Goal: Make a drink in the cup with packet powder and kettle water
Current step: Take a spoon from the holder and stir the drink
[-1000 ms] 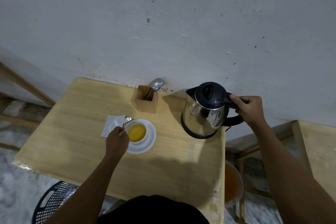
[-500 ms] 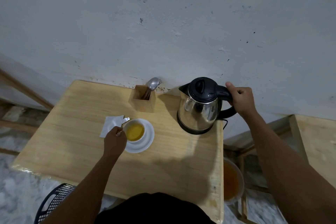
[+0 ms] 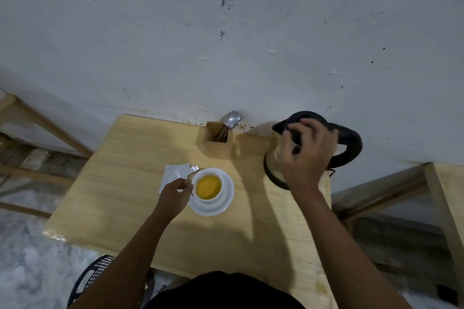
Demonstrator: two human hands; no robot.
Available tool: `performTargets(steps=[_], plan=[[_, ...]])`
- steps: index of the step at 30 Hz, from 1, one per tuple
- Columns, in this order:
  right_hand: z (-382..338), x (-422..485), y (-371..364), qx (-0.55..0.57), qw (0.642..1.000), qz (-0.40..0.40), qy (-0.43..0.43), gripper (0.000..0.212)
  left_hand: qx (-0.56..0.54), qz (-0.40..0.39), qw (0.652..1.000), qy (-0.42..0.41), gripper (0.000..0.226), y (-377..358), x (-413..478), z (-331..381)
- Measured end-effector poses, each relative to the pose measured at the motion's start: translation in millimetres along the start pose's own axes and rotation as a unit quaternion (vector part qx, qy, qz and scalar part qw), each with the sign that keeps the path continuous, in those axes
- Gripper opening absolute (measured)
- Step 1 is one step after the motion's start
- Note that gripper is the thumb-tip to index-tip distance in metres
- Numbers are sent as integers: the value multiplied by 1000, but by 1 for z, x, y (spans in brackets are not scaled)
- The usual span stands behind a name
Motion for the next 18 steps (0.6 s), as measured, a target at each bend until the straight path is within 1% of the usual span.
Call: performTargets(steps=[1,2,3,4,5,6,7,8,10,11,13,16,18], plan=[[-21,-8,-12,20,998,-23,54,9,2,-13,1000,-5,10,2,2,1],[-38,-16,-27,44,993,-67,88,8,1,-26,1000,-9,11,3,3,2],[-48,-23,-45,64,986,-127,89,9,-4,-38,999,-9,11,4,5,4],[-49,-29,-66,74,977,-193,51,11,-8,-48,999,-8,11,5,6,5],[-44,-35,-89,76,963,-258,-18,13,-10,-58,998,-8,11,7,8,6],[-35,-44,-112,81,940,-316,-103,16,-12,-67,998,-8,11,8,10,6],[-24,-53,-132,93,912,-352,-188,18,-15,-77,997,-7,10,9,13,6],[-14,-59,-148,101,891,-362,-256,21,-19,-89,996,-4,8,9,15,6],[2,-66,-174,91,865,-354,-344,21,-21,-110,994,-4,6,8,19,6],[7,-69,-184,82,854,-352,-375,22,-17,-118,993,-7,6,9,22,5],[14,-74,-201,66,839,-349,-412,30,-11,-135,991,-17,7,10,25,4],[17,-71,-216,46,846,-320,-424,42,6,-165,985,-45,13,10,27,5],[16,-68,-219,25,858,-293,-420,35,2,-189,981,-53,14,10,31,4]])
Point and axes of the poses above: each hand's wrist, its own x-axis towards the middle knuckle, its own y-axis out of the back of the hand, z = x × y, the point moved 7 cm from there along x, towards the middle knuckle, and after that the axes turned 1 degree about z, right-handed, at the moved point
